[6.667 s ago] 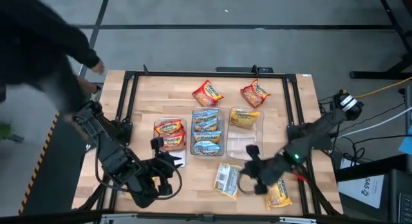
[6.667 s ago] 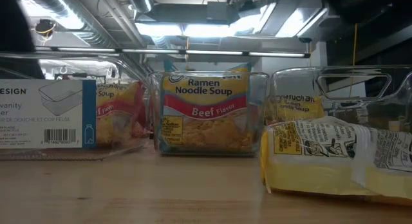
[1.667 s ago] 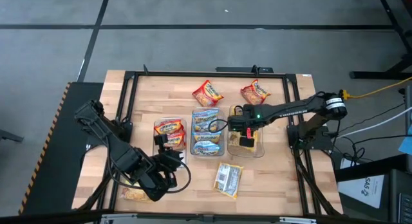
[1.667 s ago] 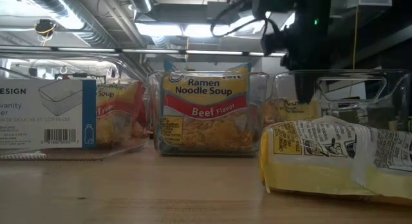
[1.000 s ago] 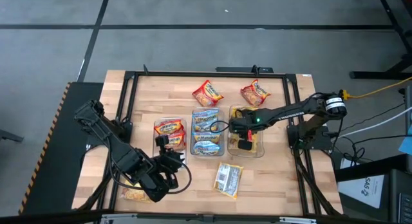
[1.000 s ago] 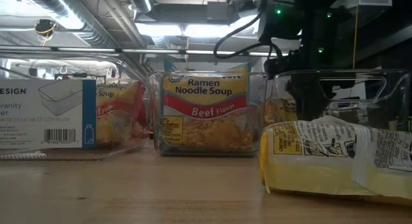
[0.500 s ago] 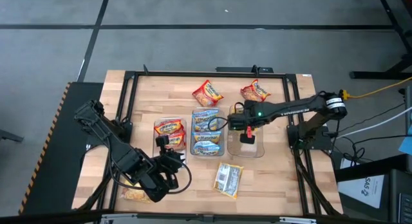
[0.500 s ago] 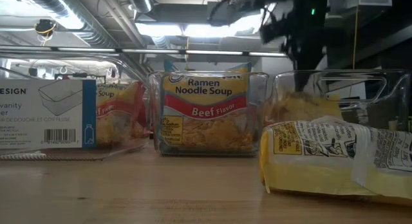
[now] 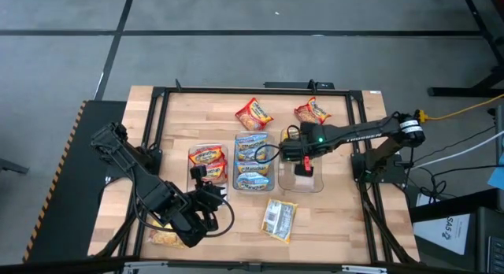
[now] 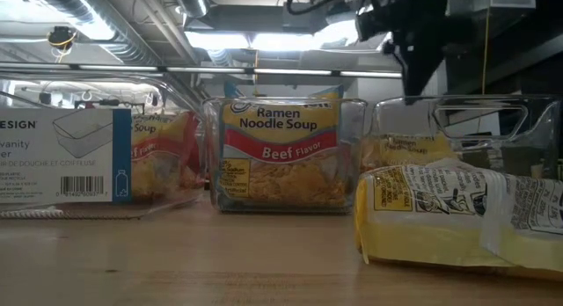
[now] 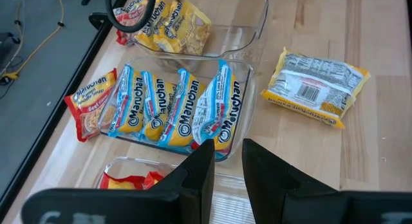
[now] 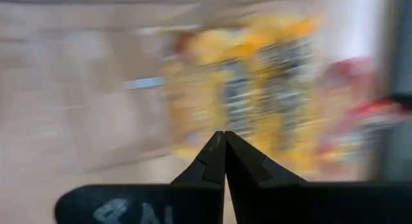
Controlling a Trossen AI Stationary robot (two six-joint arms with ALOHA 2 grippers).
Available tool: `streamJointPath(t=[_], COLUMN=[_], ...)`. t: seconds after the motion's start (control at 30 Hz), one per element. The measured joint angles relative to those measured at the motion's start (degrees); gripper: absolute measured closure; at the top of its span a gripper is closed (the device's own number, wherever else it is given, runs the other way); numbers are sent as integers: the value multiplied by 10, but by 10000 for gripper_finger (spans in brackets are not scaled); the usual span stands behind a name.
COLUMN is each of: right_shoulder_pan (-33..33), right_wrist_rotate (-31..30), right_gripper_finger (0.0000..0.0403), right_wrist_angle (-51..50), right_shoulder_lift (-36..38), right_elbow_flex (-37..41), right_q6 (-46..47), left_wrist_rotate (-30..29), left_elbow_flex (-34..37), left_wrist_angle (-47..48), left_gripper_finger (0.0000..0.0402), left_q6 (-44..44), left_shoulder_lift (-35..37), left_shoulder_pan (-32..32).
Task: Sort Maruchan noodles
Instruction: Put the yellow noodle pack into the right transparent bin
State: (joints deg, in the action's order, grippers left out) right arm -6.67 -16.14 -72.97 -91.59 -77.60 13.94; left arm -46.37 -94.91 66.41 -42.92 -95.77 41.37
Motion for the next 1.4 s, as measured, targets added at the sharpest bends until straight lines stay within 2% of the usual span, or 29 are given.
streamJointPath(t=[0.1,0.13,0.27,0.33,0.47,0.57,0.67,0.73,0.83,1.17,1.27,1.4], right_shoulder_pan=[-3,-12,-78,-124,-250,-339,-408,-433,-437,-406,-397,-397], right_wrist_rotate=[113,129,108,110,114,75,-30,-85,-121,-114,-89,-102], right_gripper_finger=[385,384,399,395,388,388,387,387,387,380,357,296], right_wrist_angle=[10,11,-44,-75,-26,108,254,311,334,299,305,326], right_shoulder_lift=[0,0,0,0,1,-5,-28,-53,-102,-235,-241,-242], right_elbow_flex=[0,0,-34,-58,-81,-62,-29,-16,-15,-14,-17,-17], right_q6=[54,59,119,180,327,403,413,413,417,411,410,399], left_wrist_rotate=[0,0,0,0,0,0,0,0,3,10,11,11], left_elbow_flex=[0,0,0,0,0,0,0,0,0,0,0,0], left_wrist_angle=[0,0,2,2,2,2,2,2,2,-1,-1,-2], left_gripper_finger=[328,328,328,328,328,328,328,328,328,328,328,328], left_q6=[0,0,0,0,0,0,0,0,0,0,0,-1], left_shoulder_lift=[0,0,0,0,0,0,0,0,0,0,0,0], left_shoulder_pan=[0,0,0,0,0,-1,-1,-2,-2,0,0,0])
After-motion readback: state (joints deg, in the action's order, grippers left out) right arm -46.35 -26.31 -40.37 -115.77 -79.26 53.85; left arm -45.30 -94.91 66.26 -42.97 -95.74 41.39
